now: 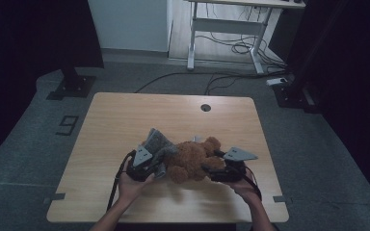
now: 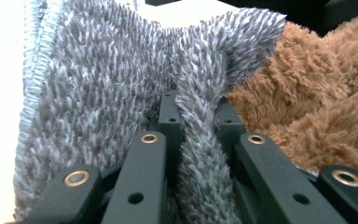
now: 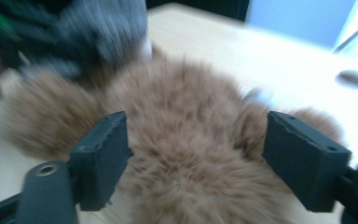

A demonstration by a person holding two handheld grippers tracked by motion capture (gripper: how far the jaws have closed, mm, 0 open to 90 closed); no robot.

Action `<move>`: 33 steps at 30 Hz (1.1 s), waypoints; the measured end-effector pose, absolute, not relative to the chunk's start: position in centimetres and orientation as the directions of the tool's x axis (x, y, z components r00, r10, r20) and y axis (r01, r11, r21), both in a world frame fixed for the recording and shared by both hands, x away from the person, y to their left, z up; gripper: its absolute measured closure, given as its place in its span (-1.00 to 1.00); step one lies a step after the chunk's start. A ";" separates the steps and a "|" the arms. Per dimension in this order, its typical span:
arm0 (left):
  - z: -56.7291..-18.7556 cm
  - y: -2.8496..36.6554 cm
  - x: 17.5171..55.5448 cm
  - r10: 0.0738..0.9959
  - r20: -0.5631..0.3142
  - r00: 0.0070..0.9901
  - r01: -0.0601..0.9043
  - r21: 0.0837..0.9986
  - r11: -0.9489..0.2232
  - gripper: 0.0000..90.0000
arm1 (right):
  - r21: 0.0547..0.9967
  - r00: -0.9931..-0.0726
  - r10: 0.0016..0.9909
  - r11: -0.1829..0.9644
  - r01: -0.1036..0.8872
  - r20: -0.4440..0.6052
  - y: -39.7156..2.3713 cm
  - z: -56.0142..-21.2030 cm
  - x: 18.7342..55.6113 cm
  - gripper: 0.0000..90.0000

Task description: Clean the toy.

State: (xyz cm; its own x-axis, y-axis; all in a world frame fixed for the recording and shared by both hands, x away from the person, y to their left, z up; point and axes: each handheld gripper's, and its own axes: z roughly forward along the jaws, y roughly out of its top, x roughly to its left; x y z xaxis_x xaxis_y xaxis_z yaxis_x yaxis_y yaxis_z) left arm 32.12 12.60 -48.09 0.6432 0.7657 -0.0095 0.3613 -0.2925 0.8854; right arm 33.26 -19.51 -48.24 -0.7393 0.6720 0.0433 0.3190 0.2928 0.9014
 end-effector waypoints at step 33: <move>-47.3 2.9 31.8 0.672 0.087 0.735 0.283 0.862 -0.420 0.74 | 0.903 -0.756 0.652 0.284 0.322 0.065 -18.9 -53.0 32.0 0.23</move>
